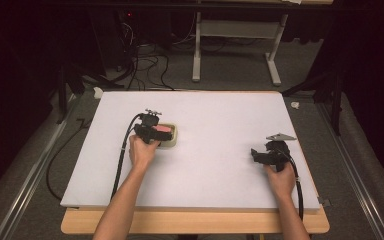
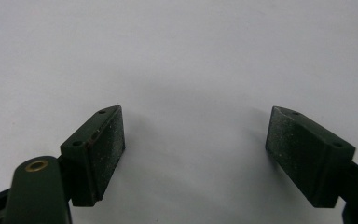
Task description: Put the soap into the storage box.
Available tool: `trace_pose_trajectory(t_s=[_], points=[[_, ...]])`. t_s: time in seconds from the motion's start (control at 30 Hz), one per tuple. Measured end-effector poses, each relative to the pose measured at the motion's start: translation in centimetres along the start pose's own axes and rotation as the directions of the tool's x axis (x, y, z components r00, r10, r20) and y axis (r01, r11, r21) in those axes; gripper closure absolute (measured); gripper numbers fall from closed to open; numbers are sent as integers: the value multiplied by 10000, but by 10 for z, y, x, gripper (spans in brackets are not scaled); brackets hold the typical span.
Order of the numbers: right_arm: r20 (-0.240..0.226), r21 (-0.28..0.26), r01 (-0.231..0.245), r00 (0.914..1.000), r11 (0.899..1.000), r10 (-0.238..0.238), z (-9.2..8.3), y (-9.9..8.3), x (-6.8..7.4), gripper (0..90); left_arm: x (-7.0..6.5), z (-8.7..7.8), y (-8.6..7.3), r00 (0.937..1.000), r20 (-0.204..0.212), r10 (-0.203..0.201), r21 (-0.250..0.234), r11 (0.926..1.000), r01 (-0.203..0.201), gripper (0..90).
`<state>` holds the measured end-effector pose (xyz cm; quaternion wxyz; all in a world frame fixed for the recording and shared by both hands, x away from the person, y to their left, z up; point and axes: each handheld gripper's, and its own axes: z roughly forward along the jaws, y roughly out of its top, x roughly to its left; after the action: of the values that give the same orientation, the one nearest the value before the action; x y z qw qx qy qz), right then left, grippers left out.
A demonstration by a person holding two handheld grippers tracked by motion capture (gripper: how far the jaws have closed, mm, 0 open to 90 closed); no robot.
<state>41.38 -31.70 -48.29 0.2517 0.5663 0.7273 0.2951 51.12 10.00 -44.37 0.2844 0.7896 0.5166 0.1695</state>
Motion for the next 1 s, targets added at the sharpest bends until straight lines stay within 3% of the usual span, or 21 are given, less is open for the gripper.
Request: trace_pose_trajectory(t_s=[1.0], points=[[1, -7, -4, 10000, 10000, 4, 0, 0, 0, 201, 2, -18, -3, 9995, 249, 199, -475, 9987, -187, 104]])
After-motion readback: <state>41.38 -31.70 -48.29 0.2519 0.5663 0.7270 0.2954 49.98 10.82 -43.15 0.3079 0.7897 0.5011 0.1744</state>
